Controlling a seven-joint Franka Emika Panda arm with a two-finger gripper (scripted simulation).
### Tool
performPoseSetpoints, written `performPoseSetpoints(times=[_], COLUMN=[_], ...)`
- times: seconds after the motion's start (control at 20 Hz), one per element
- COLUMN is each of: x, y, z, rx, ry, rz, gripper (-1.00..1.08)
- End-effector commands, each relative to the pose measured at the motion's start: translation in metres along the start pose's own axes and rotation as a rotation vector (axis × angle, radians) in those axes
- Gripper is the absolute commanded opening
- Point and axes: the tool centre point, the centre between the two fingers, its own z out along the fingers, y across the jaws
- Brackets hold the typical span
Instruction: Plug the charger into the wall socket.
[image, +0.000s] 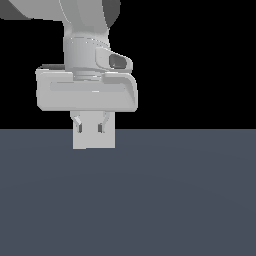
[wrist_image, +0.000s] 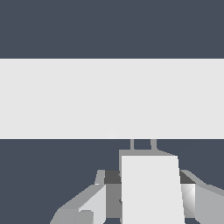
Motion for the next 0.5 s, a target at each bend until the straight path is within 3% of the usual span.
performPoseSetpoints(times=[0.0, 0.45], x=[0.0068, 0.0109], y=[0.0, -0.0002], z=[0.0012, 0.0021], rx=[0.0, 0.0], ry=[0.0, 0.0], rz=[0.0, 0.0], gripper=[-1.0, -1.0])
